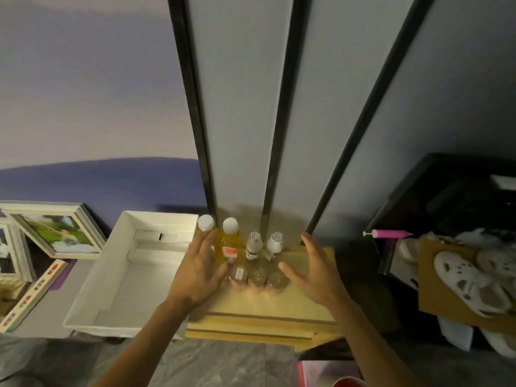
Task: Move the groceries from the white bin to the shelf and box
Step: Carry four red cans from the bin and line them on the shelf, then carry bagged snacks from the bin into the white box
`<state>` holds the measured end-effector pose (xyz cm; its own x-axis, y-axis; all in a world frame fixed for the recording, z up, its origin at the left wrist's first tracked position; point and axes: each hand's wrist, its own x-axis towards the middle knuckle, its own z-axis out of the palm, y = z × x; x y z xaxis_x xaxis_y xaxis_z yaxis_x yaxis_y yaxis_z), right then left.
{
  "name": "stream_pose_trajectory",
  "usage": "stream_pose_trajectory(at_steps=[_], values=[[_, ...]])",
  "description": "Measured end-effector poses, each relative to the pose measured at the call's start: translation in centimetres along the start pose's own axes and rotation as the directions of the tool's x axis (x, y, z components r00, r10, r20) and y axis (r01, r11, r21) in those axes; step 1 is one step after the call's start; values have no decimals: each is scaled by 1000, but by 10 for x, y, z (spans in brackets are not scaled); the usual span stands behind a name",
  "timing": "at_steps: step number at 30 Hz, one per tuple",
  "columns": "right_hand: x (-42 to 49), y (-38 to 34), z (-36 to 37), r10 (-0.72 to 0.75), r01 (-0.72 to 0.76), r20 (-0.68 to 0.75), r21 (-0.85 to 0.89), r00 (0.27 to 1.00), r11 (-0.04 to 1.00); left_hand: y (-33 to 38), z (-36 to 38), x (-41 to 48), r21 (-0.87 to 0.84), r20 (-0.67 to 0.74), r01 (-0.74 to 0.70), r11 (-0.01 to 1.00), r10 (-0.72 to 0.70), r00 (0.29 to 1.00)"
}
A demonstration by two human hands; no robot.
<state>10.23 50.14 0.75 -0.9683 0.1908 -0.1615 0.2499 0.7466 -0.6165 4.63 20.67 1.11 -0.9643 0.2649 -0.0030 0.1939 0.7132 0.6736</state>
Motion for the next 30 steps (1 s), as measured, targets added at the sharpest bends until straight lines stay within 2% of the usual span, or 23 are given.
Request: stream_pose_trajectory(at_steps=[4, 7, 11, 15, 20, 23, 26, 30], values=[[-7, -71, -97, -88, 81, -28, -174, 996, 981, 59, -92, 18, 139, -73, -39, 990, 50, 996], [-16, -128, -160, -123, 104, -63, -245, 990, 964, 108, -163, 21, 165, -98, -76, 983, 93, 991], [-33, -195, -230, -163, 129, -125, -244, 979, 961, 161, -251, 13, 182, -134, -107, 978, 132, 982], [-43, -248, -271, -246, 210, -160, -213, 956, 954, 195, -317, -10, 244, -230, -83, 966, 141, 963], [-45, -306, -266, -408, 378, -107, -225, 907, 898, 182, -361, -61, 275, -356, -2, 961, 104, 929], [-44, -348, -241, -515, 495, -14, -254, 857, 831, 159, -383, -102, 289, -435, 105, 952, 33, 900], [-48, -396, -201, -598, 601, 94, -232, 796, 764, 128, -409, -150, 261, -522, 229, 938, -62, 851], [-76, -470, -133, -706, 737, 210, -186, 676, 650, 84, -443, -230, 222, -617, 404, 888, -193, 763]])
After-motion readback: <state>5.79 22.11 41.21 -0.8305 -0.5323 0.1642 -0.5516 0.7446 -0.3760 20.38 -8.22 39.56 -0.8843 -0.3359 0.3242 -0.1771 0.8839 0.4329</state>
